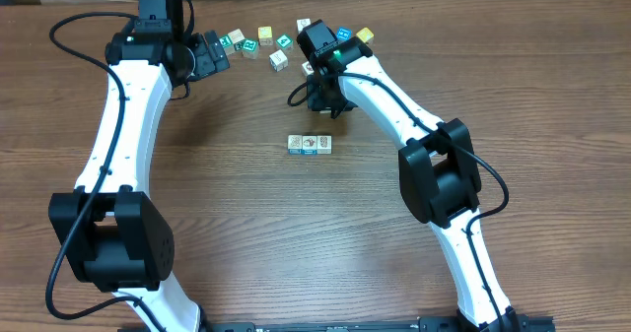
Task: Form a horizontal line
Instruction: 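Hold the green-edged L block and adjust the right gripper above the cluster, then lift the L block and carry it toward the right end of the row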
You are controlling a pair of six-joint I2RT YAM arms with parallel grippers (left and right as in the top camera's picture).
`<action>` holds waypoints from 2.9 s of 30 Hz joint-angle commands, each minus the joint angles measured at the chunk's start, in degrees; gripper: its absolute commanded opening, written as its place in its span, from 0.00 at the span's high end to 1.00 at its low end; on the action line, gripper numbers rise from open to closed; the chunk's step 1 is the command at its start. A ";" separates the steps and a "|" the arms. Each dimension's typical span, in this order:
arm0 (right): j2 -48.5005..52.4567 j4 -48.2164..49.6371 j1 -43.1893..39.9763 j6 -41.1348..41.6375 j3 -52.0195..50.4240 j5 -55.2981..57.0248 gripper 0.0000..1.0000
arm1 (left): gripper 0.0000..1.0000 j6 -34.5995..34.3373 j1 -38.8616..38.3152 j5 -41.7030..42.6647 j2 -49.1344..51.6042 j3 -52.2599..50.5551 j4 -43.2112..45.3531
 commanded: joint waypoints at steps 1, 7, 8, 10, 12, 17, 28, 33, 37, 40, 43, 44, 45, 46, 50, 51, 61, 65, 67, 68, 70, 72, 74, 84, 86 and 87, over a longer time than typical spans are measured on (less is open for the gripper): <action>-2.89 0.24 -0.07 0.02 -0.48 -0.07 0.66 | 0.00 0.50 -0.28 0.22 -0.35 0.46 0.09; -2.89 0.24 -0.07 0.02 -0.48 -0.09 0.71 | 0.00 0.48 -0.28 0.22 -0.35 0.46 0.09; -2.89 0.22 -0.07 0.04 -0.48 -0.09 0.71 | 0.00 0.48 -0.28 0.22 -0.35 0.46 0.11; -2.89 0.22 -0.07 0.04 -0.48 -0.11 0.71 | 0.00 0.48 -0.28 0.22 -0.35 0.46 0.11; -2.89 0.22 -0.07 0.04 -0.48 -0.09 0.71 | 0.00 0.48 -0.28 0.22 -0.35 0.46 0.11; -2.89 0.59 -0.09 0.04 -0.48 -0.09 0.71 | 0.00 0.50 -0.33 0.22 -0.35 0.46 0.09; -2.89 1.57 -0.17 0.04 -0.48 -0.09 0.72 | 0.00 0.48 -0.33 0.22 -0.35 0.46 0.11; -2.89 1.33 -0.17 0.02 -0.48 -0.09 0.75 | 0.00 0.48 -0.33 0.22 -0.35 0.46 0.11; -2.89 1.31 -0.17 0.02 -0.48 -0.09 0.75 | 0.00 0.48 -0.33 0.22 -0.35 0.46 0.11; -2.89 0.92 -0.17 0.02 -0.48 -0.11 0.75 | 0.00 0.48 -0.33 0.22 -0.35 0.46 0.11; -2.89 0.48 -0.17 0.02 -0.46 -0.11 0.74 | 0.00 0.48 -0.33 0.22 -0.35 0.46 0.11; -2.91 0.33 -0.17 0.02 -0.46 -0.11 0.75 | 0.00 0.48 -0.33 0.22 -0.35 0.46 0.11; -2.95 0.17 -0.17 0.04 -0.46 -0.13 0.79 | 0.00 0.48 -0.33 0.22 -0.35 0.46 0.11; -3.10 -0.20 -0.17 0.04 -0.44 -0.11 0.82 | 0.00 0.48 -0.33 0.22 -0.35 0.46 0.11; -4.50 -1.27 -0.17 0.04 -0.39 -0.11 0.87 | 0.00 0.48 -0.35 0.22 -0.35 0.46 0.09; -5.20 -1.40 -0.17 0.04 -0.39 -0.11 0.87 | 0.00 0.48 -0.33 0.22 -0.35 0.46 0.11; -17.33 -5.29 -0.42 0.02 -0.39 -0.07 0.87 | 0.00 0.48 -0.28 0.22 -0.35 0.46 0.11; -22.10 -9.38 -1.36 0.02 -0.39 -0.07 0.87 | 0.00 0.50 -0.28 0.22 -0.35 0.46 0.11; -23.71 -11.52 -2.14 0.04 -0.39 -0.07 0.86 | 0.00 0.48 -0.31 0.22 -0.35 0.46 0.09; -24.33 -12.52 -2.54 0.02 -0.39 -0.07 0.86 | 0.00 0.48 -0.35 0.22 -0.35 0.46 0.11; -25.05 -14.75 -3.69 0.00 -0.39 -0.04 0.86 | 0.00 0.48 -0.33 0.22 -0.35 0.46 0.11; -25.14 -16.90 -5.03 0.00 -0.42 -0.07 0.86 | 0.00 0.48 -0.33 0.22 -0.35 0.46 0.11; -25.11 -18.75 -6.12 0.02 -0.55 -0.09 0.86 | 0.00 0.48 -0.33 0.22 -0.35 0.46 0.11; -25.11 -25.40 -7.52 0.04 -0.59 -0.09 0.85 | 0.00 0.48 -0.28 0.22 -0.35 0.46 0.11; -25.11 -26.16 -7.52 0.07 -0.59 -0.09 0.85 | 0.00 0.48 -0.31 0.22 -0.35 0.46 0.11; -25.11 -26.47 -7.52 0.07 -0.81 -0.09 0.85 | 0.00 0.48 -0.28 0.22 -0.35 0.46 0.11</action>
